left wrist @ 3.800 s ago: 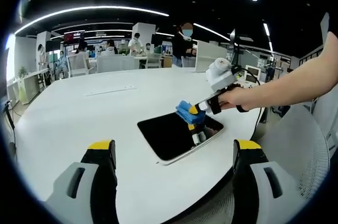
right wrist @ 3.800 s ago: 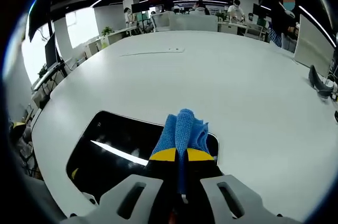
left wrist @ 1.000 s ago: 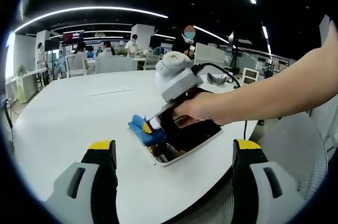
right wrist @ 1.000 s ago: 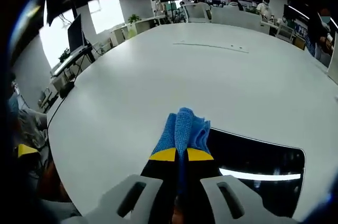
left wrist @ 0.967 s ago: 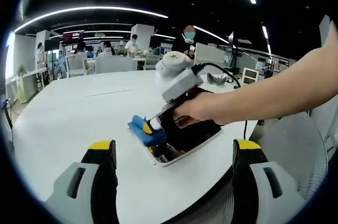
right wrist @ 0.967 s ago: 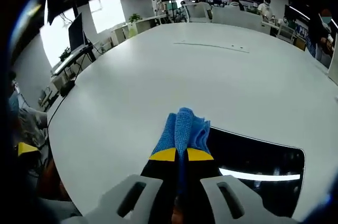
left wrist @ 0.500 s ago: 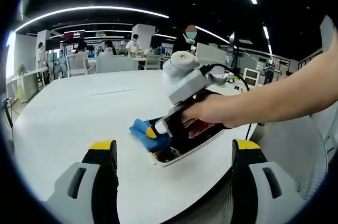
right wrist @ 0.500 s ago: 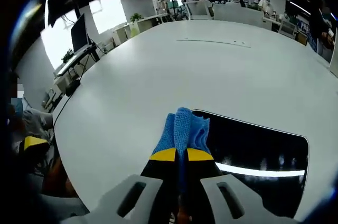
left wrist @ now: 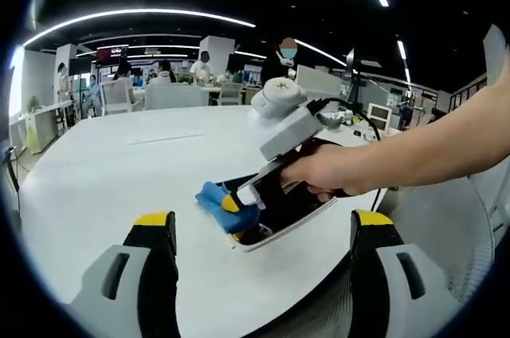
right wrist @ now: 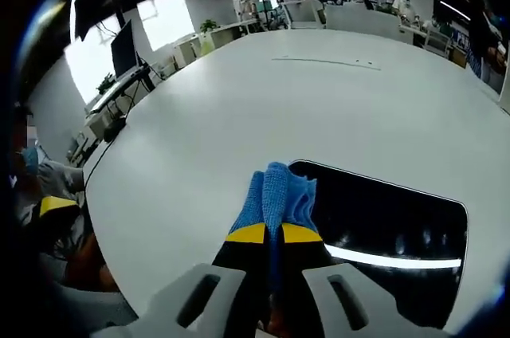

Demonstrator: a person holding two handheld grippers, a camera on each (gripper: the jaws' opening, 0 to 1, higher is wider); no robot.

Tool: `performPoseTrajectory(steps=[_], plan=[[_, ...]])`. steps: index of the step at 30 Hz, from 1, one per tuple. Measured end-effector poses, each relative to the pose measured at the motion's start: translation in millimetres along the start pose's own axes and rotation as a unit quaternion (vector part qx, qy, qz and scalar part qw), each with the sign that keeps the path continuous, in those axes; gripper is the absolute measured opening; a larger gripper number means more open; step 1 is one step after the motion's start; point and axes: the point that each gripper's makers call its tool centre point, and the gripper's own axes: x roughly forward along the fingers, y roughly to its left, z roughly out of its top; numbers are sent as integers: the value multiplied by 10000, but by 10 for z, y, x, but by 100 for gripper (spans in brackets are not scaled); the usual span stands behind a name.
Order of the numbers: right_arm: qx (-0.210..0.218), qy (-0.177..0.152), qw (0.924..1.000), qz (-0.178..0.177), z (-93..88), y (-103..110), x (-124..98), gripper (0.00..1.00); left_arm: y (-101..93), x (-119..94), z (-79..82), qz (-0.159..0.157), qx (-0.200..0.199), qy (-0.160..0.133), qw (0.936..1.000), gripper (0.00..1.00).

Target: Wipe the mirror surface with the cleaning cloth until all visible marks leave the cleaned area.

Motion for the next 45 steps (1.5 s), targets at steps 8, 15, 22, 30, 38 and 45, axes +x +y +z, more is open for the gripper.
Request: performPoseTrajectory(steps=[8, 15, 22, 30, 38, 45], plan=[[-315, -81, 9995, -56, -14, -32, -21, 0, 0, 3, -5, -11, 15, 16, 10000, 89], [-219, -52, 9997, -111, -44, -183, -70, 0, -6, 2, -7, -8, 57, 28, 10000, 90], [-115, -57, 9997, -184, -89, -274, -146, 0, -2, 2, -7, 5, 67, 31, 10000, 89], [-43, -40, 9996, -268, -128, -445, -200, 0, -3, 5, -7, 15, 100, 37, 9999, 89], [-34, 22, 9994, -350, -168, -562, -261, 0, -2, 9, -13, 30, 109, 58, 9999, 89], [54, 34, 9992, -389, -206, -651, -322, 0, -21, 14, -25, -7, 113, 98, 9999, 89]])
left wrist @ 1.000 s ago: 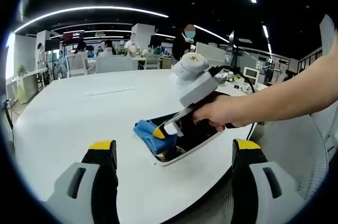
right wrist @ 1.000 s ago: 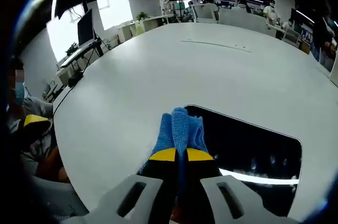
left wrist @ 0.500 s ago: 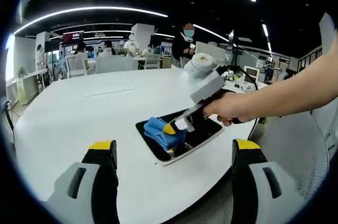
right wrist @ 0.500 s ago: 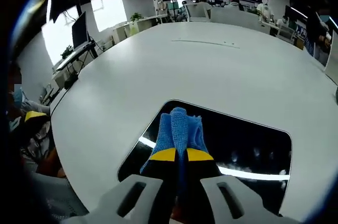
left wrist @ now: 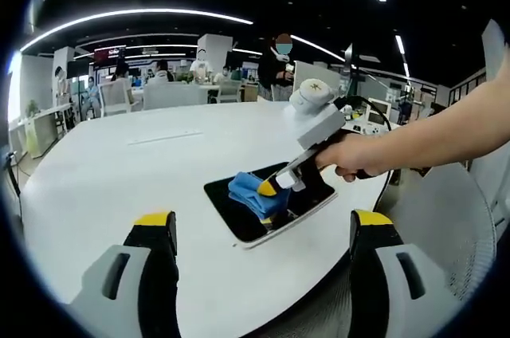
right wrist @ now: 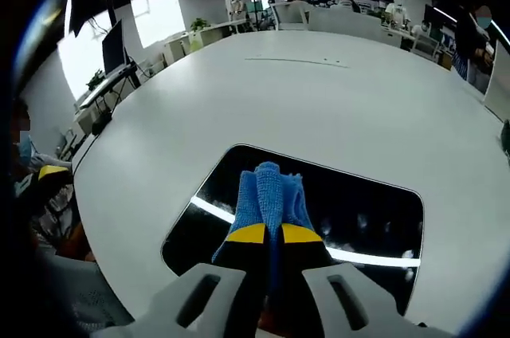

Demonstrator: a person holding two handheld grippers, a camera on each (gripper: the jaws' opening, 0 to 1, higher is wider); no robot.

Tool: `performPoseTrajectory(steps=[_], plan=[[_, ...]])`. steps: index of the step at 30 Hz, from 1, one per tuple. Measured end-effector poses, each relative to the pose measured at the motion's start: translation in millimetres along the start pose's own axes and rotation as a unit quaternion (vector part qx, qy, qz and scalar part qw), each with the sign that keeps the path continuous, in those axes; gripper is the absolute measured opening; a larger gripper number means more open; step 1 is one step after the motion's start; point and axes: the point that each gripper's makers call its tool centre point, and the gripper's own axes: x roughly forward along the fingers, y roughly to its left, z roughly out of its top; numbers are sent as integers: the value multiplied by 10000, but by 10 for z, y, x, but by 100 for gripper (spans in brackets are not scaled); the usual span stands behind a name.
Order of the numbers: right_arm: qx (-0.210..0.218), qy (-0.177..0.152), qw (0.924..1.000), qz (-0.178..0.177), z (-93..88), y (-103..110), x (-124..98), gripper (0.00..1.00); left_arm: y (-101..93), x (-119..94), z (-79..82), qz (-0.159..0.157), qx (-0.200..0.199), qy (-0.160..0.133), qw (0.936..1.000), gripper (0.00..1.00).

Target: Wipe the mirror surface with the cleaning cloth until all visible marks leave the cleaned area.

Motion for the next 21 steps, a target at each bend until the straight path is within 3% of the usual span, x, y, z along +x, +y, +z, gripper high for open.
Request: performPoseTrajectory(steps=[21], plan=[[419, -55, 9987, -268, -140, -476, -177, 0, 4, -4, -8, -9, -27, 10, 10000, 88]])
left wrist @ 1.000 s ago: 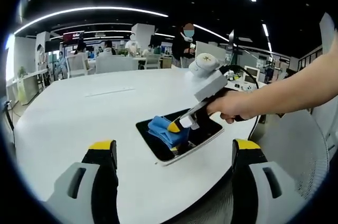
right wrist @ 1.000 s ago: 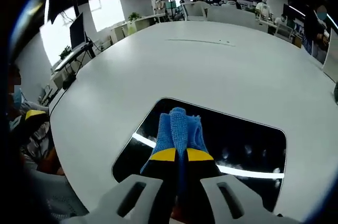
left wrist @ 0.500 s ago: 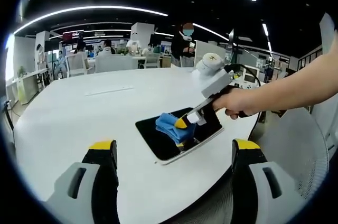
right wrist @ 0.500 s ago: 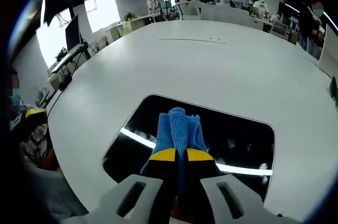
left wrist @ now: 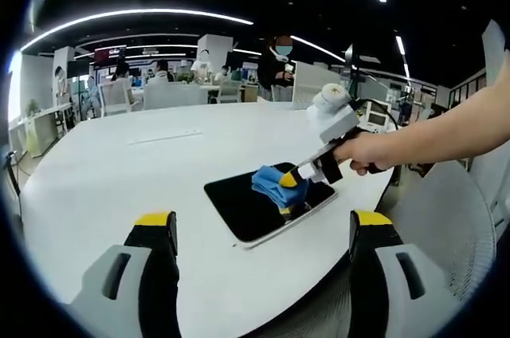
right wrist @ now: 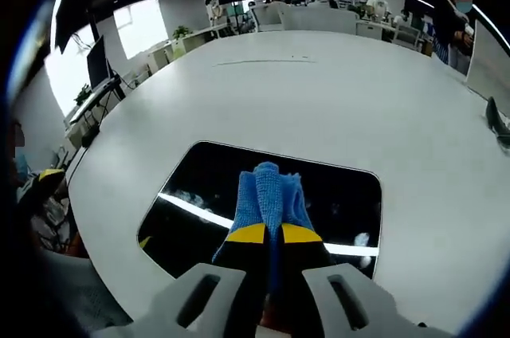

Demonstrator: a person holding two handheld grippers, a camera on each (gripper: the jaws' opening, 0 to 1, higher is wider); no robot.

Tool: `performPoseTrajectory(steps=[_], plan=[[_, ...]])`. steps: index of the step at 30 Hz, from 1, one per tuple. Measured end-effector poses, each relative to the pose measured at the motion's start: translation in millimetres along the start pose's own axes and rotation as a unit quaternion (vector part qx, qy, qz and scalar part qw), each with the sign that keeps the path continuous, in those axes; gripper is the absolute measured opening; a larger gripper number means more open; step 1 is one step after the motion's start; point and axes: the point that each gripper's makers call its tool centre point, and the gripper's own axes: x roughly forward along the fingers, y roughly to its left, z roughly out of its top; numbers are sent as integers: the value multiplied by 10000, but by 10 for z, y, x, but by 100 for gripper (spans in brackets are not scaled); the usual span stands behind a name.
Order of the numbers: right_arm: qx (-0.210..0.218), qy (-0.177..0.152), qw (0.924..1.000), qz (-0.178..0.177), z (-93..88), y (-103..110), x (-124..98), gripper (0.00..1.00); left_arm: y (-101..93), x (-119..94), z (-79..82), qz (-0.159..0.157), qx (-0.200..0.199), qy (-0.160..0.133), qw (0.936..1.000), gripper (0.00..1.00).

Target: Wipe the mirror surface with the cleaning cloth until all visible marks leave the cleaned area.

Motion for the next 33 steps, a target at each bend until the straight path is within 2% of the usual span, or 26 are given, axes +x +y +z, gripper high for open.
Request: performPoseTrajectory(steps=[12, 23, 33], plan=[[137, -29, 9999, -66, -38, -145, -38, 0, -8, -2, 1, -30, -8, -27, 10000, 87], [268, -50, 9995, -171, -66, -272, -75, 0, -2, 2, 1, -15, -53, -18, 10000, 93], [579, -100, 9979, -266, -126, -434, -171, 0, -2, 0, 14, -24, -61, -49, 10000, 95]])
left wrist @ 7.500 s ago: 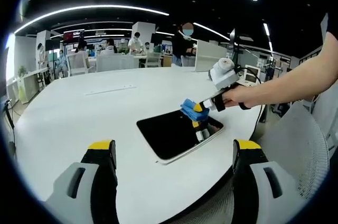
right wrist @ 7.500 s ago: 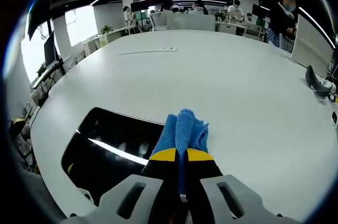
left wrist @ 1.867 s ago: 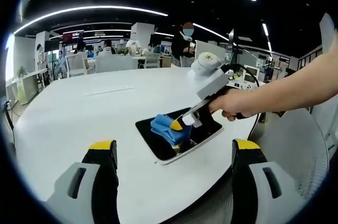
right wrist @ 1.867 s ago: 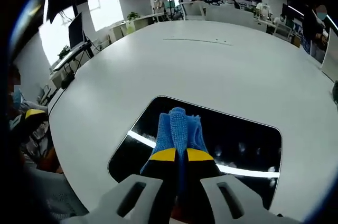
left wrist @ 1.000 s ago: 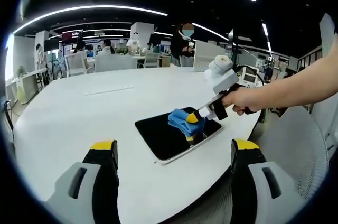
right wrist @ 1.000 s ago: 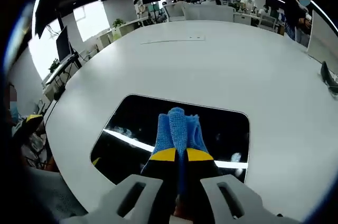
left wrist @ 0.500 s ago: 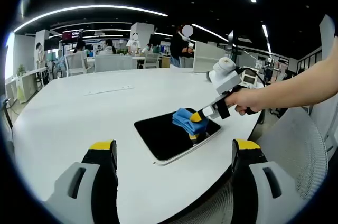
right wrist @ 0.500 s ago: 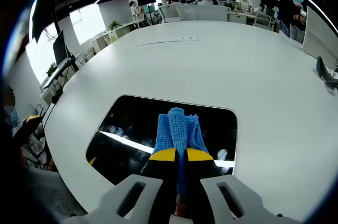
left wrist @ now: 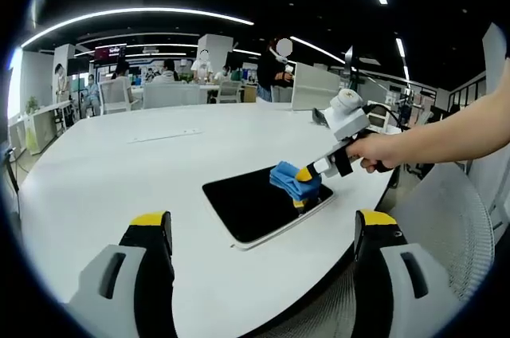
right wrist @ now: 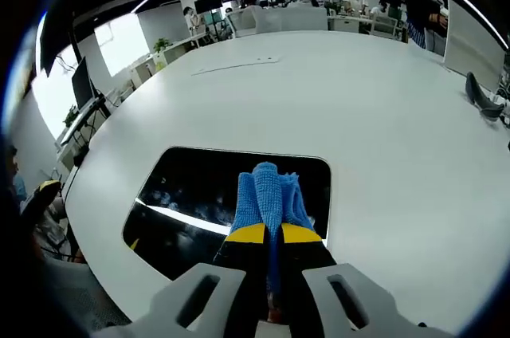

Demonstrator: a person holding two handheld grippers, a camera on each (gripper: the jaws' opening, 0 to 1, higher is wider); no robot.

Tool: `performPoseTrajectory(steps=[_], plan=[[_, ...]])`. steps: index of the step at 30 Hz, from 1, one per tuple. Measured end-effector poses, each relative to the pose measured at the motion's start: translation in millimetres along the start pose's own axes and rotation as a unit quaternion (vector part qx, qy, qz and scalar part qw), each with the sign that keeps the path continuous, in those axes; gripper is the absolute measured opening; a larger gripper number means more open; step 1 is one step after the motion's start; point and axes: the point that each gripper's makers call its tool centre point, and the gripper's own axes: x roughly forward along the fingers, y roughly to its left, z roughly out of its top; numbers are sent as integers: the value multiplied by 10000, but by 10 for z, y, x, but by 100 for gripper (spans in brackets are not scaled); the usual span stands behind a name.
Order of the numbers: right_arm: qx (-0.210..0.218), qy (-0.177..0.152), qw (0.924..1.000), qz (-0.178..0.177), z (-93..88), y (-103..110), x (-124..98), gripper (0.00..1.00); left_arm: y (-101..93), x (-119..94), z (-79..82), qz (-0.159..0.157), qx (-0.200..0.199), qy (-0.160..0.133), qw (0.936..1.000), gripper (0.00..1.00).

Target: Wipe the mirror surface with the cleaning cloth until all visible marks leave the cleaned area.

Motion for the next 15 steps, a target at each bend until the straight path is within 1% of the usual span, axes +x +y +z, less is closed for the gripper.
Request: performPoseTrajectory(steps=[3, 6, 9, 15], plan=[[29, -22, 10000, 15, -7, -44, -14, 0, -2, 2, -3, -1, 25, 11, 10000, 95], [-3, 16, 10000, 28, -4, -29, -11, 0, 15, -4, 4, 40, 12, -11, 10000, 95], [-129, 57, 9999, -20, -7, -12, -14, 0, 24, -9, 11, 63, 7, -34, 10000, 95], [-100, 59, 9999, -45, -9, -41, -12, 0, 8, -7, 8, 23, 37, -22, 10000, 94]])
